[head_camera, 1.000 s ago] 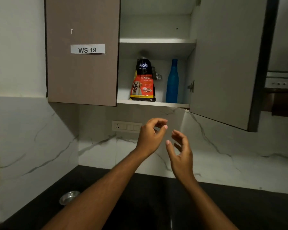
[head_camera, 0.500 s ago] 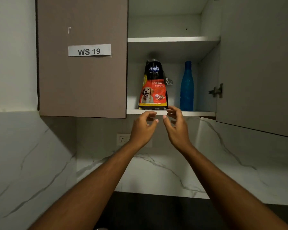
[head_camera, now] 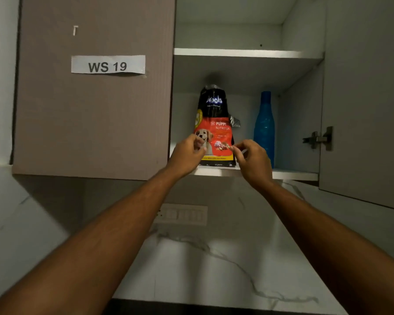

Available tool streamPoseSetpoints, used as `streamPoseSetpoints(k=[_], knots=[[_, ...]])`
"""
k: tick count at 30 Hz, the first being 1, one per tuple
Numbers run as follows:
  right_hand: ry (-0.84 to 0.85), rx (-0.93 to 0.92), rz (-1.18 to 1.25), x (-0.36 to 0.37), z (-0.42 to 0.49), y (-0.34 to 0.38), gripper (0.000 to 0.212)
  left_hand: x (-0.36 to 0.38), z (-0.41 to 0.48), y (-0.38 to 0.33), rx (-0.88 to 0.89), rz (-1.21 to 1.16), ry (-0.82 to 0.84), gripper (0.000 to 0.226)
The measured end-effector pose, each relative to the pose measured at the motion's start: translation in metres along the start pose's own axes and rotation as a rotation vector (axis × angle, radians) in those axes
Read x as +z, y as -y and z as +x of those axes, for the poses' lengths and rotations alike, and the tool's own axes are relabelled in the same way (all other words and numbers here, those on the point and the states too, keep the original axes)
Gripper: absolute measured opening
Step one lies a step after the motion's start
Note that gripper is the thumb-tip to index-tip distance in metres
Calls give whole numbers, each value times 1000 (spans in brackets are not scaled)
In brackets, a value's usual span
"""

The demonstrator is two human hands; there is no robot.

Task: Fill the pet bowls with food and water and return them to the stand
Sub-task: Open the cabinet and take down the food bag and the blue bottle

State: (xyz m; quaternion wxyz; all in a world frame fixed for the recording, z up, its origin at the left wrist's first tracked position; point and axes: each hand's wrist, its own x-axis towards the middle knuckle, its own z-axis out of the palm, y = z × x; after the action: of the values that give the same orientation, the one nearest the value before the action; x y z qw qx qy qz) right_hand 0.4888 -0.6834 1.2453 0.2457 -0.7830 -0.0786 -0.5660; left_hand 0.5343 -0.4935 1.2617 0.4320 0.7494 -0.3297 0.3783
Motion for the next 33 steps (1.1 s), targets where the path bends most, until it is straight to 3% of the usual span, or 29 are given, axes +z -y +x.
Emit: streamPoseSetpoints(k=[4, 7, 10, 13, 16, 18, 21, 26, 31, 33], knots=[[61, 58, -85, 14, 33, -22, 30, 16, 33, 16, -39, 19, 13, 23], [186, 113, -40, 35, 67, -46, 24, 34, 58, 33, -81, 25, 6, 26], [360, 204, 110, 53, 91, -59, 60, 48, 76, 54, -126, 67, 30, 46], [518, 181, 270, 69, 110, -72, 85, 59, 90, 75, -150, 13, 76, 79], [601, 150, 278, 87, 130, -90, 118, 66, 98, 85, -237, -69, 179, 121], [655, 147, 286, 103, 144, -109, 127, 69, 104, 87, -297, -9, 253, 133], [713, 188, 294, 112, 149, -120, 131, 72, 110, 88, -326, 47, 292, 132], [725, 244, 318, 108, 142, -109, 135, 69, 114, 89, -332, 31, 305, 109], [704, 255, 331, 94, 132, -98, 101, 69, 108, 81, -323, -32, 249, 99], [687, 265, 355, 88, 128, -93, 102, 66, 103, 74, -307, -17, 222, 94]])
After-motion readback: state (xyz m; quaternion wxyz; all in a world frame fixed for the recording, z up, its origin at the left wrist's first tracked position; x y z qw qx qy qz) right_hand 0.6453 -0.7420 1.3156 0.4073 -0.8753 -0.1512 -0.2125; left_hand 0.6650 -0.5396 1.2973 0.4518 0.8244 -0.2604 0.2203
